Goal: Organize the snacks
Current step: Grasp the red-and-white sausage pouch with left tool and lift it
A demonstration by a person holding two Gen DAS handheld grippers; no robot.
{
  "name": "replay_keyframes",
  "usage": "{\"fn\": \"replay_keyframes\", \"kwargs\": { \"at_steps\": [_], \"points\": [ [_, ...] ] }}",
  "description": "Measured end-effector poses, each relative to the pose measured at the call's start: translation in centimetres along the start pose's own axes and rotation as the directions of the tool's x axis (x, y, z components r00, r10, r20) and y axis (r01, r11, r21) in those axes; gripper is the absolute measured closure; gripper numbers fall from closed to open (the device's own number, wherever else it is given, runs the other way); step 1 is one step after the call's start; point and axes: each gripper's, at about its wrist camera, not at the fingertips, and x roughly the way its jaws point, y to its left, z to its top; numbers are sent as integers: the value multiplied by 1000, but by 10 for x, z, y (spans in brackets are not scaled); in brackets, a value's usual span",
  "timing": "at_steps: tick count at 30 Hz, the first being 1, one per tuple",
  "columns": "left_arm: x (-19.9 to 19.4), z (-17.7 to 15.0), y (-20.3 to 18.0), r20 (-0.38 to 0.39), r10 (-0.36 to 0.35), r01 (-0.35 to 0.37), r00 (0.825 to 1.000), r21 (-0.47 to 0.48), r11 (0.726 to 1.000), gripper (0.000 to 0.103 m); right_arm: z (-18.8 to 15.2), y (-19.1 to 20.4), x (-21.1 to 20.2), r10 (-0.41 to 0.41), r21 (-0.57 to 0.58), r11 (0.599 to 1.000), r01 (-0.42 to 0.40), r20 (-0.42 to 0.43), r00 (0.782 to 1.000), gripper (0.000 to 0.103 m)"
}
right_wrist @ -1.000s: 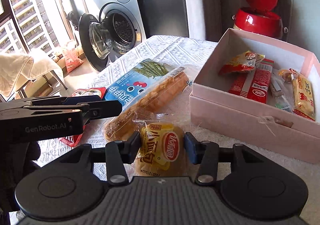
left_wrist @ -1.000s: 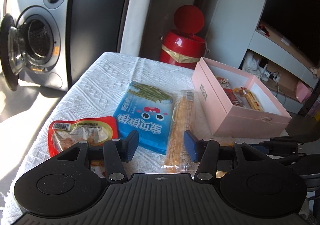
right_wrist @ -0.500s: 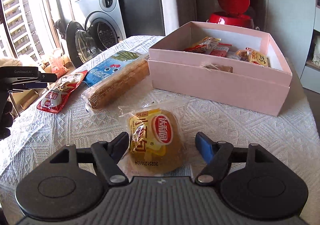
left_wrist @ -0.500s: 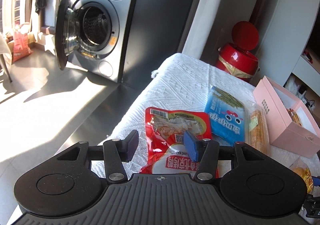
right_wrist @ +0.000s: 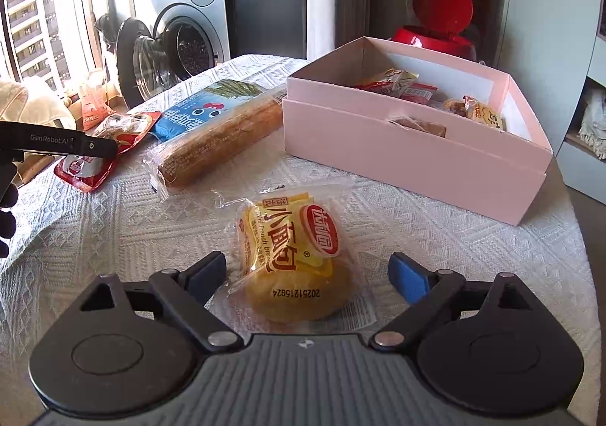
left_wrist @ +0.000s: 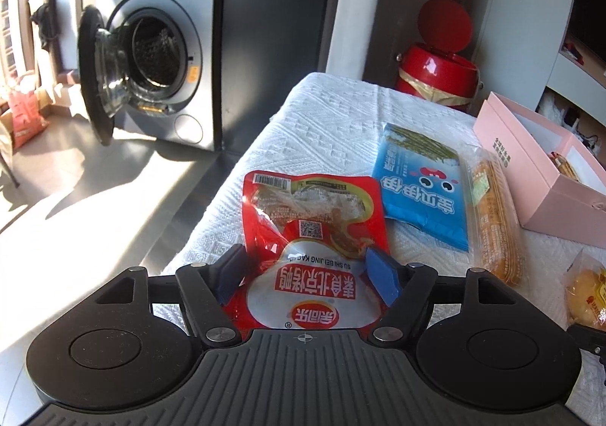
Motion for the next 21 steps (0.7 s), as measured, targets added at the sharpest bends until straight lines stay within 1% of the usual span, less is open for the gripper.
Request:
{"fn": "replay_keyframes", "kwargs": {
  "at_steps": [4,7,9,11,12,14,18,19,20,21],
  "points": [
    [3,3,-1,-10,-13,13,1000,5,1000,28,0,-1,2,-4,3,1000,4,-6,1000,6],
    [1,-1,2,12,-16,16,1000,-30,999,28,0,-1,2,-4,3,1000,4,-6,1000,5],
    [0,-2,0,13,-11,11,1000,-23,1000,29,0,-1,2,-4,2,1000,4,-6,1000,4],
    [-5,-3,1,18,-26,27,999,-43,999,33,0,-1,2,-3,2,1000,3,-6,1000,4],
    [-8,-4,1,22,-41,42,999,-54,998,40,0,-1,2,-3,2,1000,3,-6,1000,4],
    [-17,-7,1,43,-66,69,997,-61,996,45,0,-1,2,-3,2,1000,3,-6,1000,3],
    [-38,-6,-1,92,-83,89,992,-55,995,60,0,-1,2,-3,2,1000,3,-6,1000,3],
    [-43,-5,-3,98,-101,106,990,-53,993,60,1,-1,2,-4,2,1000,4,-6,1000,3],
    [-47,-4,-4,102,-119,125,988,-50,991,65,1,-1,2,-4,3,1000,4,-6,1000,3],
    [-51,-3,-7,108,-126,130,986,-39,991,91,1,-1,2,-4,3,1000,4,-6,1000,3]
  ]
}}
